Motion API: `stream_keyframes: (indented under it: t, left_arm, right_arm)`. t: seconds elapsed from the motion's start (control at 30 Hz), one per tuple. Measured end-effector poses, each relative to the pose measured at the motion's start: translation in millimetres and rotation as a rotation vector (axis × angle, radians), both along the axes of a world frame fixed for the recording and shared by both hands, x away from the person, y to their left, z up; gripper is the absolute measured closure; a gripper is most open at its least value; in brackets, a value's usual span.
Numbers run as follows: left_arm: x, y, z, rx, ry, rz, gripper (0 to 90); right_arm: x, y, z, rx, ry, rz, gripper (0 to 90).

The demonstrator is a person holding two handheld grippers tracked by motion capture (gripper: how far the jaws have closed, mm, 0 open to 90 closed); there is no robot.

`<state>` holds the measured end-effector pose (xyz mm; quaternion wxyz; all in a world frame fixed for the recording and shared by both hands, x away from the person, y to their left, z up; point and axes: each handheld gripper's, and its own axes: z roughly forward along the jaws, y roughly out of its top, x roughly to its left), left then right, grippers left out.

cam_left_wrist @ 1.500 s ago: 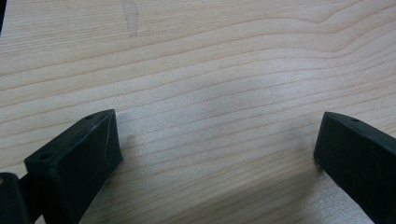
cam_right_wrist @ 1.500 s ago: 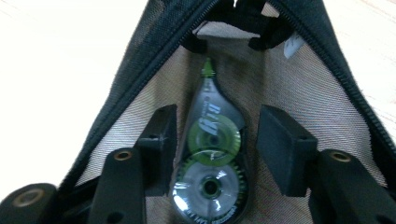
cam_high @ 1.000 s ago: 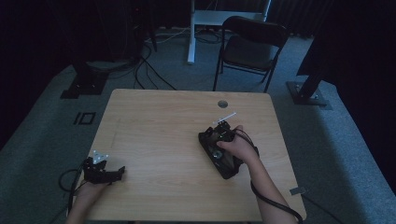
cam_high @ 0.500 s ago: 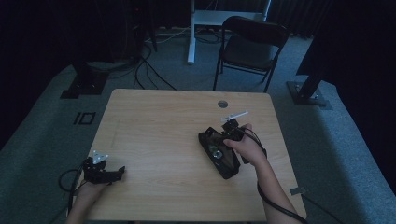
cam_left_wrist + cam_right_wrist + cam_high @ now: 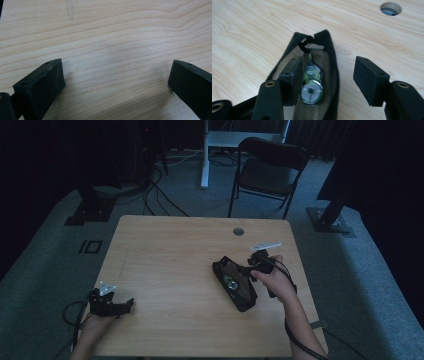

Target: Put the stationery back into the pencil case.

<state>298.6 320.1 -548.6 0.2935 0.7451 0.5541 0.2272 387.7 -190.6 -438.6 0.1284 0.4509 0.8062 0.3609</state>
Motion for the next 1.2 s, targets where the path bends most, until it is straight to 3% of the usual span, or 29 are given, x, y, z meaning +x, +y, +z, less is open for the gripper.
stream_keyframes:
  t: [0.43, 0.63, 1.2]
  left_arm:
    - [0.0, 0.0, 0.0, 0.0, 0.0, 0.0, 0.7]
    - [0.0, 0.0, 0.0, 0.0, 0.0, 0.0, 0.7]
    - [0.0, 0.1, 0.0, 0.001, 0.0, -0.001, 0.7]
  right_arm:
    - [-8.0, -24.3, -5.5, 0.031, -0.018, -0.053, 33.4]
    - [-10.6, -37.2, -10.0, 0.049, -0.049, -0.098, 30.3]
    - [-18.6, -66.7, -44.3, 0.048, -0.082, -0.179, 21.5]
